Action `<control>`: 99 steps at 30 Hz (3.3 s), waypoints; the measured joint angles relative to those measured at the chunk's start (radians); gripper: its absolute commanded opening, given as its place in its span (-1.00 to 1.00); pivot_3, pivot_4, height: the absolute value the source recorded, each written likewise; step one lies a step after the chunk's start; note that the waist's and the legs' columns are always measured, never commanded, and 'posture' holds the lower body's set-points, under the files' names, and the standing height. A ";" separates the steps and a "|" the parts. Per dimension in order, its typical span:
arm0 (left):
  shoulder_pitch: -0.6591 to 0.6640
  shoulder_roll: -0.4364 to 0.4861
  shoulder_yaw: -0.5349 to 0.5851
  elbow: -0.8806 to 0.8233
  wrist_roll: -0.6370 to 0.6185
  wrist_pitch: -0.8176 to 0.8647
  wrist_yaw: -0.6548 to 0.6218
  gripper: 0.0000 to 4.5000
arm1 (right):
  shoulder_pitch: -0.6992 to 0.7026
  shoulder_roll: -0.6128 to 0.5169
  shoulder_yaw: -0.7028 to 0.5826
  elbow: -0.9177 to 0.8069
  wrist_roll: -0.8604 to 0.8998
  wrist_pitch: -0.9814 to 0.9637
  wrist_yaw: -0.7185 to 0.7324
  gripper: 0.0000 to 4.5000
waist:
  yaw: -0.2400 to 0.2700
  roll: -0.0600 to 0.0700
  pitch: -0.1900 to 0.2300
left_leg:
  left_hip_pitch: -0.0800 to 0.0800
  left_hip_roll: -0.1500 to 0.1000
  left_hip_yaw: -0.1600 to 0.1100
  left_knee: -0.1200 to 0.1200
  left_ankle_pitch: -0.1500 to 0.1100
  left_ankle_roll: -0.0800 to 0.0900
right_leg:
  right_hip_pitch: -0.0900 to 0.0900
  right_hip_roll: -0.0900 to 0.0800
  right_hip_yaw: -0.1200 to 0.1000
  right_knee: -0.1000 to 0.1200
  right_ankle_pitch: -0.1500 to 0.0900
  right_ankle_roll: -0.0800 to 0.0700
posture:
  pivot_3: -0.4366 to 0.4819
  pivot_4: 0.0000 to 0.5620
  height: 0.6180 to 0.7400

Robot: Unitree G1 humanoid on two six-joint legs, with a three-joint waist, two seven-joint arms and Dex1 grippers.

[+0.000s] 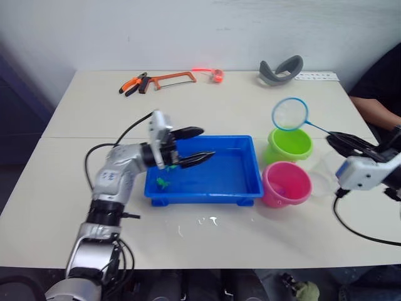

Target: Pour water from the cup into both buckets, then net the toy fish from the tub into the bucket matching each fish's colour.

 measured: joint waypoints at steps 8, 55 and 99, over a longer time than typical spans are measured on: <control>0.178 0.086 0.169 -0.099 -0.048 -0.016 0.037 0.99 | -0.145 0.155 0.161 -0.224 0.318 0.470 0.109 -1.00 | 0.020 0.000 0.000 | -0.001 -0.005 -0.001 0.001 -0.002 0.004 | 0.000 -0.013 -0.005 -0.001 0.000 0.000 | -0.05 -0.47 1.00; 0.349 0.377 0.251 -0.118 -0.057 0.056 -0.001 0.99 | -0.625 0.641 0.602 0.181 -0.227 0.699 0.274 -1.00 | -0.021 -0.001 0.000 | -0.004 -0.006 0.000 -0.003 -0.003 0.003 | -0.007 -0.013 -0.006 0.003 0.000 0.000 | -0.05 -0.47 1.00; -0.038 0.024 -0.055 0.038 0.000 -0.001 -0.053 0.99 | 0.115 0.127 -0.379 -0.027 -0.206 0.284 0.324 -1.00 | 0.022 -0.001 0.000 | -0.001 -0.008 0.004 -0.001 -0.002 0.005 | -0.002 -0.009 -0.004 0.002 0.000 0.001 | -0.05 -0.47 1.00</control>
